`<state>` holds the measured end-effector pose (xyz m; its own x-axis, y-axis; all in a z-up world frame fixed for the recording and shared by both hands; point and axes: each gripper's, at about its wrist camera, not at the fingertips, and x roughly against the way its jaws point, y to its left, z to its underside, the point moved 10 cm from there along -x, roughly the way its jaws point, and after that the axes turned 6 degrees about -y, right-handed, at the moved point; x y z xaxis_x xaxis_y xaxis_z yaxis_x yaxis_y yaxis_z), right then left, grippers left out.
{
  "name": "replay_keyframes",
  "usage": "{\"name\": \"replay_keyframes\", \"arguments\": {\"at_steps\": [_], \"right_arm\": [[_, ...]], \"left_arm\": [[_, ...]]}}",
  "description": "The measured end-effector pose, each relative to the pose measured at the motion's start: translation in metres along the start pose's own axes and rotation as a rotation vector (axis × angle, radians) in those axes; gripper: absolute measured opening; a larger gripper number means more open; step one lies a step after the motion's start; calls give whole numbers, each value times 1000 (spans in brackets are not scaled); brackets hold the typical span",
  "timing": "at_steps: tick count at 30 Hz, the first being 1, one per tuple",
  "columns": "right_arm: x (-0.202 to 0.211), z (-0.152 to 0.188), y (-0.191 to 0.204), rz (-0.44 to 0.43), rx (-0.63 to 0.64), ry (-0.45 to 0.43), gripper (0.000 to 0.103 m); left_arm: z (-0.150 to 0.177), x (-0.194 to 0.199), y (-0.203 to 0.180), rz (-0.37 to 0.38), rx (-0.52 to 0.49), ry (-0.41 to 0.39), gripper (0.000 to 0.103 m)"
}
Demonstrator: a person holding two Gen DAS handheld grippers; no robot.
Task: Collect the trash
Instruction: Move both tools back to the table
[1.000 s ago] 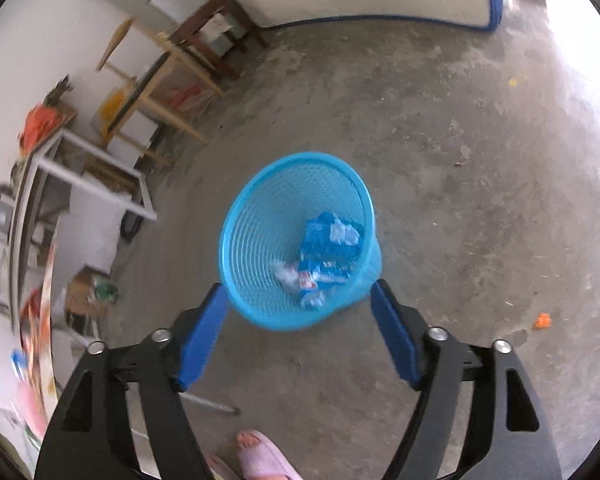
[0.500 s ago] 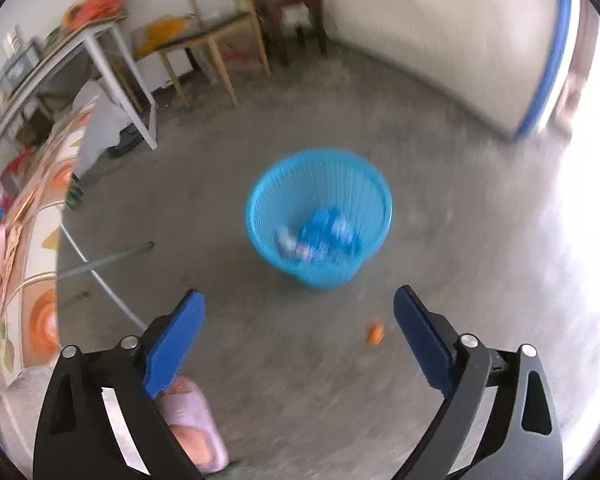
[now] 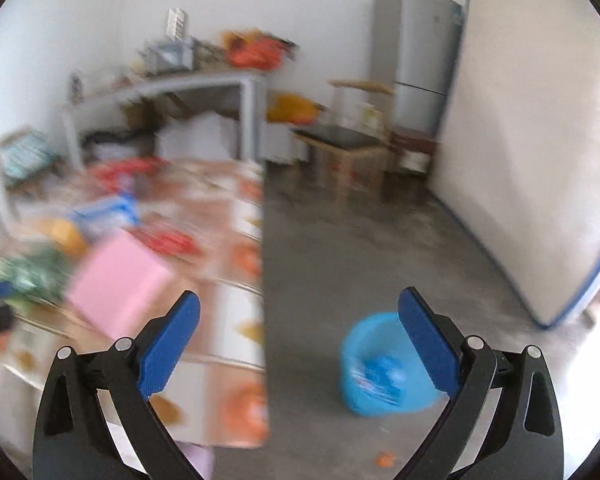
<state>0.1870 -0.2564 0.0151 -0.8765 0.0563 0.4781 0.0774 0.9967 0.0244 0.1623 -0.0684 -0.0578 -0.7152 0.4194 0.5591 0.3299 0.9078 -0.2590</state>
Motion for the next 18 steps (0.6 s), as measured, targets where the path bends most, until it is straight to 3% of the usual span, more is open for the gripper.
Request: {"name": "replay_keyframes", "arguments": {"at_steps": [3,7,12,18], "right_arm": [[0,0,20,-59,-59,38,96],[-14,7,29,-76,-108,106,96],[-42,18,26,-91,-182,164,96],[-53,25,24,-90,-194,185,97]], "left_arm": [[-4,-3,1,-20,-67,-39,94],[-13,-32,0,-72,-176,-37,94],[-17,-75,-11,-85,-287,33,94],[-17,-117,-12,-148,-334,99,94]]}}
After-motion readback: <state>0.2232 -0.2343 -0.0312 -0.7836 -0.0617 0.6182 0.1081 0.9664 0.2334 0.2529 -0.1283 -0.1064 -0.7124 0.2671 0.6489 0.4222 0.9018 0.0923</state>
